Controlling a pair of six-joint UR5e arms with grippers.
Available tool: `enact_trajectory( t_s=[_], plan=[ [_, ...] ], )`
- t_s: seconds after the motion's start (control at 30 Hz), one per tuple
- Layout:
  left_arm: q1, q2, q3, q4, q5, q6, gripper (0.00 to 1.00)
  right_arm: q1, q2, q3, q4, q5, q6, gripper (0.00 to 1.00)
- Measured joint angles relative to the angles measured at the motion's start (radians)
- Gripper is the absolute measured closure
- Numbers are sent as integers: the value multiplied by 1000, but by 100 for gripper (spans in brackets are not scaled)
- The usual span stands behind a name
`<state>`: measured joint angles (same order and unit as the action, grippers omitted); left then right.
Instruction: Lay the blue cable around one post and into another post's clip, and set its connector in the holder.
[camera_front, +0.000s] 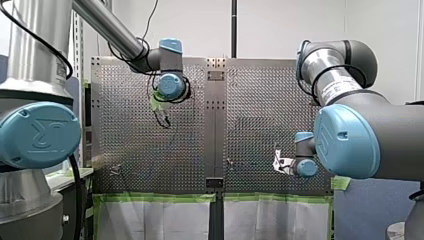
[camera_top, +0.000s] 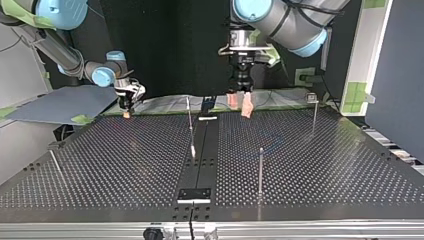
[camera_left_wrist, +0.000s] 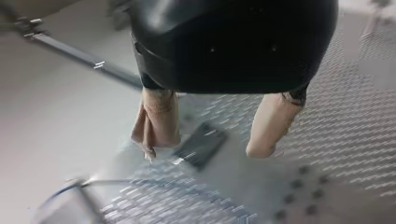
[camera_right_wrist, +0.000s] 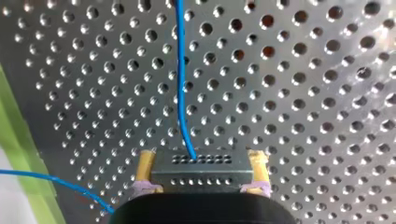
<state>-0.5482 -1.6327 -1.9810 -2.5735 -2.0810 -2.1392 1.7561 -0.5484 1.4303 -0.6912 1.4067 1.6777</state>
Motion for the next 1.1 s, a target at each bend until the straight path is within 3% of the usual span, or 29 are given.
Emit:
enact_trajectory(
  t_s=[0.2,0.37,0.57,0.83,1.1],
  plan=[
    [63,63,0,-22,-41,-49,0,5,0,-14,7,0,1,100],
    [117,117,0,-35,-41,-58,0,5,0,-21,9,2,1,100],
    [181,176,0,-37,3,-94,0,4,0,-22,12,0,0,100],
    [271,188,0,-42,92,-180,0,0,0,-22,18,0,-3,100],
    [296,168,-1,-44,178,-205,0,1,0,-26,20,-1,-3,100]
  ],
)
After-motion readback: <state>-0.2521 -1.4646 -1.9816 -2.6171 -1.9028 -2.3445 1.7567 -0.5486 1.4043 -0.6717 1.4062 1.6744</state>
